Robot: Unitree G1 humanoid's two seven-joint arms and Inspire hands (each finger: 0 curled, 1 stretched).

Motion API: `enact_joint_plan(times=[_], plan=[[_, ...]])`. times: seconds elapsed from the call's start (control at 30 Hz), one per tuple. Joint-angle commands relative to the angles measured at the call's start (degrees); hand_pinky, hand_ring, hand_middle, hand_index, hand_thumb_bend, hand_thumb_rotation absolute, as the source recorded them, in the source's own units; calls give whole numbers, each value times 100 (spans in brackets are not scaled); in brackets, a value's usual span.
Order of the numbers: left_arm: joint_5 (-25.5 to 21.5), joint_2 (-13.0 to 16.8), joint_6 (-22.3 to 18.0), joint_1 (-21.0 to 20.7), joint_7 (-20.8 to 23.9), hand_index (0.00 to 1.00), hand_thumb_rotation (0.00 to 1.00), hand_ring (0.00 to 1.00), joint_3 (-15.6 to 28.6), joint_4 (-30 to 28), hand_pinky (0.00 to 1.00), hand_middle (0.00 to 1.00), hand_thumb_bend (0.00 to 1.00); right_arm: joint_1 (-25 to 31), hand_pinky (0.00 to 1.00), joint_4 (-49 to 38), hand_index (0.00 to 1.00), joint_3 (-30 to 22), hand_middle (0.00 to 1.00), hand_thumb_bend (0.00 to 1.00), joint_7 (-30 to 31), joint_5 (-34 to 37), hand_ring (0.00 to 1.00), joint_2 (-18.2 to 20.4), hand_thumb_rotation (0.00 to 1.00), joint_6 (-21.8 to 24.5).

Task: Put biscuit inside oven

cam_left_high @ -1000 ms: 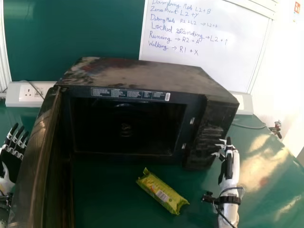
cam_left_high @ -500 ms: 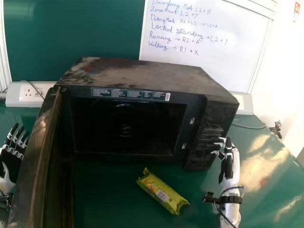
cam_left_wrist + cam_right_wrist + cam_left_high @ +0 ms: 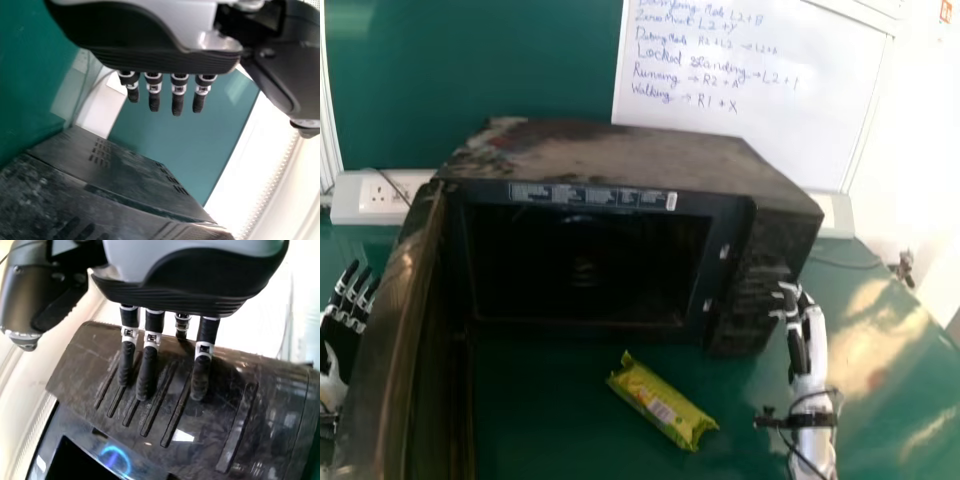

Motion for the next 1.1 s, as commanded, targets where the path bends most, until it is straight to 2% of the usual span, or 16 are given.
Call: enact_joint_plan(times=[0.0,0.13,0.23,0.37,0.73,1.07], plan=[[-51,-237,2,181,11,97,0,71,4,206,0,81,0,479,46,-354,69,423,64,99,26,-676,54,31,81,22],[-34,-227,-75,152,-43,97,0,71,10,300,0,81,0,872,56,-1449,75,682,69,100,7,-1082,63,-211,80,653],[-35,-233,-75,141,-36,96,0,71,7,313,0,81,0,1141,66,-2303,79,856,72,99,297,-1085,70,-391,75,1152],[-6,-273,-77,174,38,97,0,72,-11,219,0,81,0,1433,72,-3332,82,936,75,100,662,-1205,74,-601,73,1818],[0,-265,-122,121,12,97,0,71,11,318,0,81,0,1888,71,-5350,84,1012,78,100,1462,-2003,76,-1001,75,3266],[-20,-279,-63,141,43,97,0,73,-3,246,0,82,0,1995,74,-6063,85,1060,82,100,1941,-2108,80,-1139,75,3844]])
